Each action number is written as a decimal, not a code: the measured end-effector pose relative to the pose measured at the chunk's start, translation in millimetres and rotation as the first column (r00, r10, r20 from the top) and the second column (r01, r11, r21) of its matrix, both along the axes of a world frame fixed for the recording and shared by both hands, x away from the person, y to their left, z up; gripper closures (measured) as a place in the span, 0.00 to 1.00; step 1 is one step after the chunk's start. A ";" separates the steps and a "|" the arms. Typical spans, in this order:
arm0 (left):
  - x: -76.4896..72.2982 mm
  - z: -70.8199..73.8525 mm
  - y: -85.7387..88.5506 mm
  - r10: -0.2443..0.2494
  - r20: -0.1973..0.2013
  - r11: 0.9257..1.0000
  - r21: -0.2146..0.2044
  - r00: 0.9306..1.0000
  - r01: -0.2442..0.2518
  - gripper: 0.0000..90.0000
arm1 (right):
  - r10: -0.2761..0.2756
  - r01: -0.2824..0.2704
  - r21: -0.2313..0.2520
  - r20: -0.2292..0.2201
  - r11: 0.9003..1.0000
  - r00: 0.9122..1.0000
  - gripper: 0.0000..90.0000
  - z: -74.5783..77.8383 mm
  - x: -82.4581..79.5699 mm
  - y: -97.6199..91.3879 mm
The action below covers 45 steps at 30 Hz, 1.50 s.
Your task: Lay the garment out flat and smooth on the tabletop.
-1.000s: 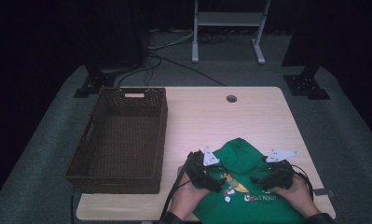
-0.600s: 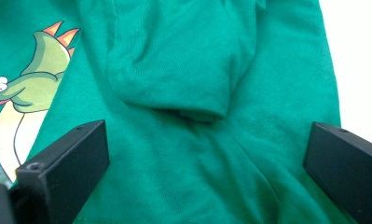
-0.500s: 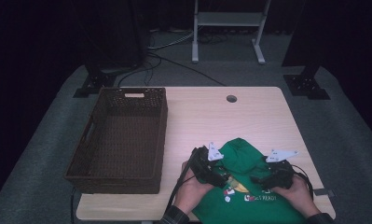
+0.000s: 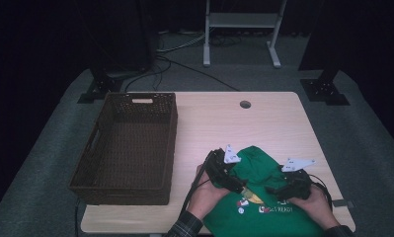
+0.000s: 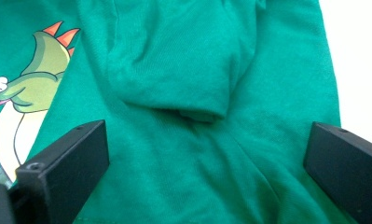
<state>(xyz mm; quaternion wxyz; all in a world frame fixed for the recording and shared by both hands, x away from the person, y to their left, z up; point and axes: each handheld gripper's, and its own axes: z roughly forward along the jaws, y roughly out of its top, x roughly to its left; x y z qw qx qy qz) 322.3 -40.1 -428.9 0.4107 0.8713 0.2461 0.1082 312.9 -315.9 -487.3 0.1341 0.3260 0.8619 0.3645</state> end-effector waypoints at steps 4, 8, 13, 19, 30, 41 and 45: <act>1.9 1.8 -3.8 -0.008 0.006 1.000 -0.005 1.000 0.008 0.00 | 0.001 -0.001 -0.001 0.000 1.000 1.000 0.00 0.0 0.1 -0.1; 2.5 2.0 -6.4 -0.014 0.011 1.000 -0.009 1.000 0.014 0.00 | 0.001 -0.001 -0.001 0.001 1.000 1.000 0.00 0.0 0.1 -0.1; 1.3 2.0 -8.9 -0.024 0.014 1.000 -0.007 1.000 0.025 0.00 | 0.000 0.000 0.000 0.000 1.000 1.000 0.00 0.0 0.0 0.0; 3.5 1.9 -12.9 -0.029 0.011 0.999 -0.018 1.000 0.030 0.00 | 0.000 0.000 0.001 0.000 1.000 1.000 0.00 0.0 0.0 0.0; 3.9 4.1 -21.9 -0.050 0.025 0.999 -0.017 0.998 0.051 0.00 | 0.000 0.000 0.000 0.000 1.000 1.000 0.00 0.1 0.0 0.0; 5.9 1.5 -26.8 -0.064 0.030 0.998 -0.012 0.998 0.065 0.01 | 0.000 0.000 0.001 -0.001 1.000 1.000 0.00 0.1 0.1 0.0; 6.3 -0.8 -29.8 -0.088 0.036 0.996 -0.018 0.995 0.089 0.10 | 0.000 0.000 0.001 -0.001 1.000 1.000 0.00 0.0 0.1 -0.1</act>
